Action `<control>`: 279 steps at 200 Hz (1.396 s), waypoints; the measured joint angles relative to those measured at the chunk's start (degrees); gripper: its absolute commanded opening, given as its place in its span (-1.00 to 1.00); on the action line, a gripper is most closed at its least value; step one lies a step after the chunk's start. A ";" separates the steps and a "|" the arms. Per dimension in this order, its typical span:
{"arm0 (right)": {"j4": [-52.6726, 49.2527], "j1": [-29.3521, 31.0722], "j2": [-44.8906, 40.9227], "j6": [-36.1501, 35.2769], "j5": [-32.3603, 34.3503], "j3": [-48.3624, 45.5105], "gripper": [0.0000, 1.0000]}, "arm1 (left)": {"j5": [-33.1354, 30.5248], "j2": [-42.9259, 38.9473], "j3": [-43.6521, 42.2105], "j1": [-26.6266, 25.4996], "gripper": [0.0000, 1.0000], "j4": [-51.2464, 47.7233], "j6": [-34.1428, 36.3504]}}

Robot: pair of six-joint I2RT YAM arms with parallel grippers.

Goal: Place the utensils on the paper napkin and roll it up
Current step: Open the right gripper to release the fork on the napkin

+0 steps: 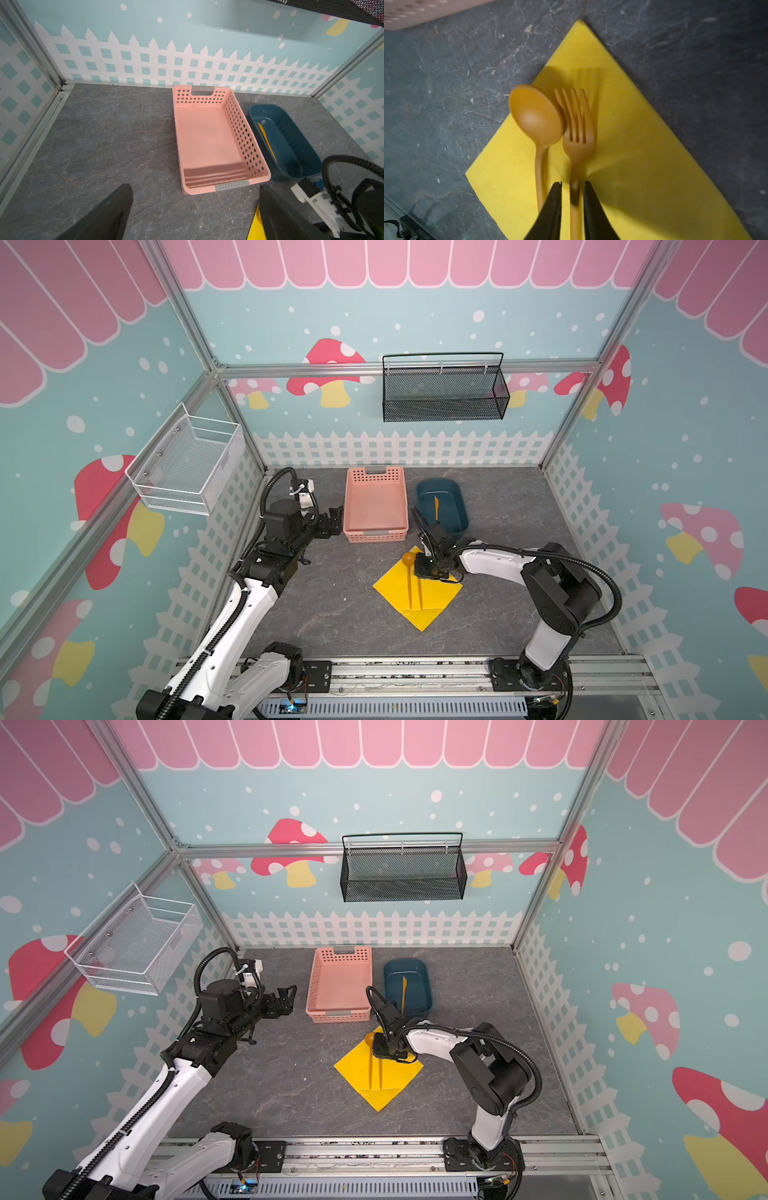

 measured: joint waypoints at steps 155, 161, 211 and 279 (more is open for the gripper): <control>0.02 0.00 0.00 0.07 -0.57 0.00 -0.70 | 0.02 0.00 0.00 0.00 0.92 0.02 0.00; 0.02 0.00 0.00 0.09 -0.52 0.00 -0.71 | 0.02 0.00 0.00 0.00 0.92 0.00 0.00; 0.02 -0.02 0.00 0.07 0.04 0.00 -0.75 | 0.02 0.02 0.00 0.00 0.92 0.00 0.00; 0.04 -0.13 0.00 0.07 0.59 0.00 -0.76 | 0.02 0.02 0.00 -0.02 0.92 0.00 0.00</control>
